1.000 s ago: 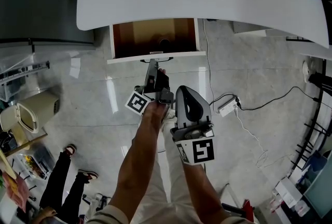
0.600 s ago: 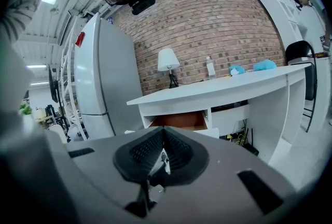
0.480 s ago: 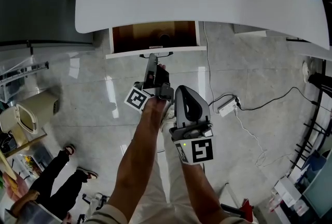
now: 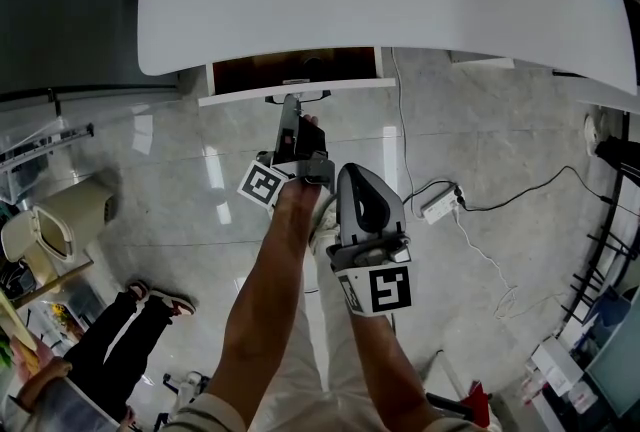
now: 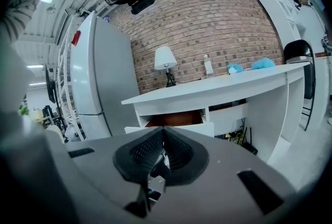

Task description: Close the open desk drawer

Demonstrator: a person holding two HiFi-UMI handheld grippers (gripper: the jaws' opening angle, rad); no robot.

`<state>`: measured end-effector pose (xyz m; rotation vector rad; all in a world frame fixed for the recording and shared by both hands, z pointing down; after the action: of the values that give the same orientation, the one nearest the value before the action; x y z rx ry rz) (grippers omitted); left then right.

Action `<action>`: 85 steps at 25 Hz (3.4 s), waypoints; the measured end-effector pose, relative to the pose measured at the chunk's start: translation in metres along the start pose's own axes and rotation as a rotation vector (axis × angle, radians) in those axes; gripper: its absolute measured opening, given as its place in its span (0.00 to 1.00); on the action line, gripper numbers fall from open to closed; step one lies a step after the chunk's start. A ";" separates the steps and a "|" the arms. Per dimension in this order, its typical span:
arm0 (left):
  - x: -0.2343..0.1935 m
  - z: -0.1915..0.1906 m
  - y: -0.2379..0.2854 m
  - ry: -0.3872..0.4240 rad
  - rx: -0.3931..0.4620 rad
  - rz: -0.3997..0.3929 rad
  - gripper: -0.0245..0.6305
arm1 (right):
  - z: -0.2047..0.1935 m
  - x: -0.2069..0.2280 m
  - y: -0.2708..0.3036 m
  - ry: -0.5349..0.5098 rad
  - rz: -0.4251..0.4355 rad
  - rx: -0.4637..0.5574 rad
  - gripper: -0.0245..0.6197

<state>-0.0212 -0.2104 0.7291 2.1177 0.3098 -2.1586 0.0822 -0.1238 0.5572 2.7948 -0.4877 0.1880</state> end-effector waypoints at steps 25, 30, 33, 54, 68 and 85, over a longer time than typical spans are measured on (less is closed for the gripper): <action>-0.002 0.016 0.053 -0.003 0.000 -0.007 0.08 | 0.001 0.012 0.023 0.013 -0.003 -0.007 0.05; -0.002 0.016 0.064 -0.011 0.014 0.002 0.08 | 0.002 0.017 0.026 0.014 -0.006 -0.009 0.05; -0.003 0.019 0.068 -0.007 0.015 0.006 0.08 | 0.001 0.018 0.029 0.007 -0.010 -0.023 0.05; -0.005 0.033 0.110 0.039 -0.001 0.017 0.08 | 0.002 0.021 0.041 0.017 -0.015 -0.035 0.05; -0.010 0.028 0.072 0.010 -0.074 0.014 0.08 | 0.008 0.026 0.025 0.064 -0.061 -0.014 0.05; 0.087 0.022 0.007 0.115 -0.075 -0.026 0.05 | 0.041 0.008 0.002 0.067 -0.042 0.026 0.05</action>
<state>-0.0434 -0.2160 0.6420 2.2127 0.4238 -2.0089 0.0918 -0.1404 0.5202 2.8103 -0.4125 0.2798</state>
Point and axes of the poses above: the fingertips, and each gripper's own axes: y forward along the fingers, x to its right, z out of its top, the point moved 3 cm from there along -y, backward along the fingers, and after that the axes turned 1 degree about x, right-handed, at the moved point
